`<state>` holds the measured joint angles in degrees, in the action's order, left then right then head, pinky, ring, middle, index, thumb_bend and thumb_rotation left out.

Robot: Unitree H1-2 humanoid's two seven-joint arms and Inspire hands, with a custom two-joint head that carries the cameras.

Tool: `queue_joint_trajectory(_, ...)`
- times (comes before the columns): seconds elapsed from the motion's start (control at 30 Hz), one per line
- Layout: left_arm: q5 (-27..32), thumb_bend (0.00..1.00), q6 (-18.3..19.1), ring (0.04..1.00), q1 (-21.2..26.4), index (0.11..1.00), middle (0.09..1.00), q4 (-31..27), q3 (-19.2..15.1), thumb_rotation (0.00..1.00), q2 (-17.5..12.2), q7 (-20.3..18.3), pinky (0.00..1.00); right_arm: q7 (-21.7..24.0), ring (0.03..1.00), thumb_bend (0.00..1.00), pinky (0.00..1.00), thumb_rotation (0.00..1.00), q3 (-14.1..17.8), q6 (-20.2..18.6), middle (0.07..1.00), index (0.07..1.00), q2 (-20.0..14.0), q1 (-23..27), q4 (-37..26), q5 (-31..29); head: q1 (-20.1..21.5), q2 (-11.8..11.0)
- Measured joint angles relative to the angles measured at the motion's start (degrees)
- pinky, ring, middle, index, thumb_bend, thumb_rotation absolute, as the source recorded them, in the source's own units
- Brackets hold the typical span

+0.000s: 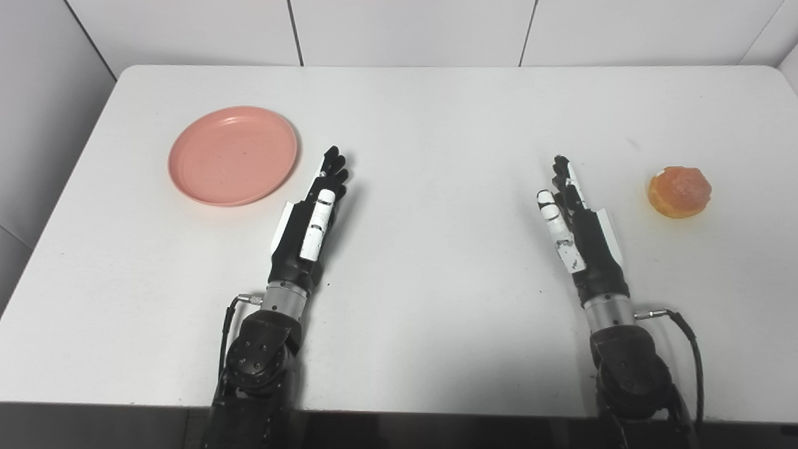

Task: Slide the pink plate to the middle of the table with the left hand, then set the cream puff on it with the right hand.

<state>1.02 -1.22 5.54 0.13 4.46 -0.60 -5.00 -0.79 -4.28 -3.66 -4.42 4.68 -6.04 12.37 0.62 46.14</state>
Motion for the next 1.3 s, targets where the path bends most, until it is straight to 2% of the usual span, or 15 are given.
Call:
queue_joint_trajectory(0.6, 0.02, 0.44, 0.0, 0.987, 0.0, 1.0, 1.0, 0.0, -0.01, 1.0, 0.0, 0.0, 1.0, 0.0, 0.99, 0.29, 0.97, 1.0, -0.02, 0.0, 0.997, 0.991, -0.02, 0.0, 0.0, -0.08, 0.09, 0.0)
queue_joint_trajectory(0.8, 0.04, 0.44, -0.31, 0.985, 0.05, 1.0, 0.998, 0.26, 0.04, 1.0, 0.02, -0.02, 1.0, -0.02, 0.984, 0.27, 0.96, 1.0, -0.04, 0.01, 0.992, 0.984, -0.08, -0.02, 0.02, 0.11, -1.05, -1.23)
queue_joint_trajectory(0.9, -0.01, 0.43, -0.99, 0.987, 0.27, 1.0, 1.0, 0.77, 0.17, 1.0, 0.15, 0.01, 1.0, -0.04, 0.983, 0.26, 0.96, 1.0, -0.03, 0.02, 0.992, 0.985, -0.39, 0.0, 0.21, 0.45, -4.38, -3.51)
queue_joint_trajectory(0.97, -0.14, 0.43, -1.58, 0.988, 0.54, 1.0, 0.999, 1.29, 0.2, 1.0, 0.3, 0.04, 1.0, -0.04, 0.985, 0.24, 0.96, 1.0, 0.08, 0.21, 0.993, 0.983, -0.59, 0.03, 0.67, 0.28, -4.74, -3.69)
queue_joint_trajectory(1.0, -0.27, 0.42, -1.81, 0.99, 0.78, 1.0, 1.0, 1.79, 0.22, 1.0, 0.46, 0.07, 1.0, -0.06, 0.984, 0.24, 0.97, 1.0, 0.17, 0.57, 0.991, 0.981, -0.73, 0.02, 1.21, 0.02, -6.4, -4.91)
queue_joint_trajectory(1.03, -0.32, 0.41, -2.06, 0.993, 1.14, 1.0, 1.0, 2.37, 0.23, 1.0, 0.62, 0.25, 1.0, -0.06, 0.982, 0.23, 0.97, 1.0, 0.23, 1.23, 0.991, 0.983, -0.89, -0.02, 1.58, -0.14, -8.07, -6.14)
queue_joint_trajectory(1.13, -1.43, 0.41, -2.57, 0.991, 2.4, 1.0, 1.0, 4.08, 0.46, 1.0, 1.29, 0.64, 1.0, 0.07, 0.988, 0.24, 0.98, 1.0, 0.36, 3.98, 0.995, 0.987, -1.65, 0.02, 3.48, -1.45, -9.67, -7.21)
queue_joint_trajectory(1.17, -1.66, 0.4, -2.7, 0.99, 2.64, 1.0, 0.999, 4.39, 0.54, 1.0, 1.51, 0.79, 1.0, 0.17, 0.986, 0.23, 0.98, 1.0, 0.44, 4.59, 0.993, 0.985, -1.81, 0.06, 3.65, -2.11, -11.23, -8.34)
queue_joint_trajectory(1.2, -2.26, 0.4, -2.91, 0.987, 2.83, 0.999, 0.997, 4.62, 0.67, 1.0, 1.69, 0.96, 1.0, 0.2, 0.982, 0.23, 0.97, 1.0, 0.55, 5.18, 0.989, 0.981, -1.88, 0.15, 3.87, -2.52, -11.25, -8.35)
queue_joint_trajectory(1.3, -3.35, 0.4, -3.0, 0.98, 3.4, 0.996, 0.991, 5.47, 0.99, 1.0, 2.37, 1.73, 0.99, 0.26, 0.985, 0.21, 0.98, 1.0, 0.68, 6.3, 0.991, 0.983, -2.23, 0.55, 4.75, -3.01, -14.4, -10.54)
